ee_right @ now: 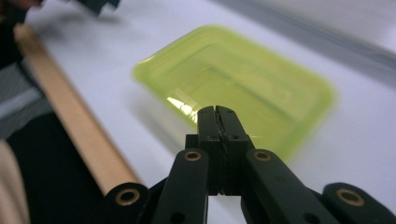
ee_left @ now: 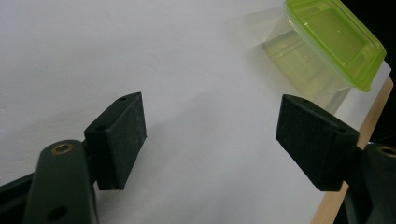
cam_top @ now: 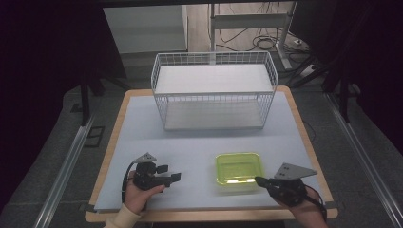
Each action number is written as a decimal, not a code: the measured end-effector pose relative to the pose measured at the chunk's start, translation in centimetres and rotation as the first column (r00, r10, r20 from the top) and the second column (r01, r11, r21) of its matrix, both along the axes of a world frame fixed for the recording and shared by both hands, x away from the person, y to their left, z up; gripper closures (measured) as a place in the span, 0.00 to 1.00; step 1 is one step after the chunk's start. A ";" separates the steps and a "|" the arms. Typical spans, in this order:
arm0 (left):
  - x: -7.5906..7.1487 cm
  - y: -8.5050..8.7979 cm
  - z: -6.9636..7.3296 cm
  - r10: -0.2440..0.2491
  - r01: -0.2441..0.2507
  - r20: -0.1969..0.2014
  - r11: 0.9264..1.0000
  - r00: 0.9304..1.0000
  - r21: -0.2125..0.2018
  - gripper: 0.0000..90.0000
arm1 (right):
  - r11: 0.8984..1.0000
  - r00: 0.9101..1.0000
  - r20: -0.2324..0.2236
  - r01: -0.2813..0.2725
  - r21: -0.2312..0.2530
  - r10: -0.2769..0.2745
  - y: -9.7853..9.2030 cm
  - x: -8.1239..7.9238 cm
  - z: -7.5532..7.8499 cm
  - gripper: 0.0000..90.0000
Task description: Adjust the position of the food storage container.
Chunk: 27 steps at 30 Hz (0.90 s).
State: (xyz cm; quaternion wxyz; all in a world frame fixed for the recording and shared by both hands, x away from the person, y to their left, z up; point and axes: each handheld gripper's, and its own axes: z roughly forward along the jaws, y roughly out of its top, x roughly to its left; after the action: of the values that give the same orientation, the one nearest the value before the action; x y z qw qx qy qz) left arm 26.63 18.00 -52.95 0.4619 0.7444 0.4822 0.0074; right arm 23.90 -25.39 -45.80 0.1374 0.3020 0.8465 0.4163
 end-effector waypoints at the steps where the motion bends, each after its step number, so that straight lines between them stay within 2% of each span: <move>1: 0.0 0.0 0.0 0.002 -0.002 -0.003 1.000 1.000 -0.002 0.26 | 0.999 1.000 0.006 0.028 0.016 -0.028 -0.6 0.2 0.2 0.99; 3: 0.0 0.0 0.0 0.006 -0.006 -0.006 1.000 1.000 -0.007 0.26 | 0.996 0.997 0.018 0.080 0.040 -0.081 -1.7 0.6 0.5 1.00; 5: 0.1 0.1 0.0 0.007 -0.007 -0.007 1.000 1.000 -0.009 0.26 | 0.987 0.989 0.028 0.145 0.063 -0.147 -3.1 1.2 0.5 0.99; 6: 0.1 0.1 0.0 0.007 -0.007 -0.007 1.000 1.000 -0.009 0.26 | 0.987 0.989 0.028 0.145 0.063 -0.147 -3.1 1.2 0.5 0.99; 7: 0.0 0.0 0.0 0.007 -0.007 -0.007 1.000 1.000 -0.007 0.26 | 0.977 0.979 0.025 0.199 0.080 -0.201 -4.2 1.8 0.3 0.99; 8: 0.0 0.0 0.0 0.006 -0.006 -0.006 1.000 1.000 -0.006 0.26 | 0.977 0.979 0.025 0.199 0.080 -0.201 -4.2 1.8 0.3 0.99; 9: 0.0 0.0 0.0 0.005 -0.005 -0.006 1.000 1.000 -0.005 0.26 | 0.965 0.967 0.024 0.251 0.079 -0.254 -5.2 2.5 -0.3 0.99; 10: 0.0 0.0 0.0 0.005 -0.005 -0.006 1.000 1.000 -0.005 0.26 | 0.965 0.967 0.024 0.251 0.079 -0.254 -5.2 2.5 -0.3 0.99; 11: 0.0 -0.1 0.0 0.002 -0.002 -0.005 1.000 1.000 -0.004 0.26 | 0.960 0.962 0.000 0.274 0.066 -0.274 -5.7 3.0 -0.9 1.00; 14: 0.0 -0.1 0.0 0.001 -0.001 -0.005 1.000 1.000 -0.004 0.26 | 0.958 0.959 -0.027 0.284 0.049 -0.283 -6.0 3.6 -1.7 0.99; 15: 0.0 -0.1 0.0 0.001 -0.001 -0.005 1.000 1.000 -0.003 0.26 | 0.960 0.960 -0.058 0.277 0.035 -0.275 -6.0 3.9 -2.4 0.99; 17: 0.0 -0.1 0.0 0.002 -0.002 -0.007 1.000 1.000 -0.004 0.26 | 0.966 0.964 -0.076 0.259 0.022 -0.256 -5.6 4.2 -2.9 0.99; 23: 0.0 -0.1 -0.1 -0.002 0.002 -0.006 1.000 1.000 -0.002 0.26 | 0.978 0.970 -0.126 0.207 -0.020 -0.208 -4.3 4.5 -4.0 0.99; 27: 0.0 -0.1 -0.1 -0.002 0.002 -0.007 1.000 1.000 0.000 0.26 | 0.984 0.973 -0.143 0.177 -0.034 -0.180 -3.5 4.5 -4.7 0.99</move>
State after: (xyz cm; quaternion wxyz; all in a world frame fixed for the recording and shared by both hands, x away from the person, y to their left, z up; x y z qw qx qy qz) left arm 26.68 17.90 -53.03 0.4601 0.7450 0.4829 0.0042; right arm 28.42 -28.92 -50.45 0.1156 0.4048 0.8280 0.3703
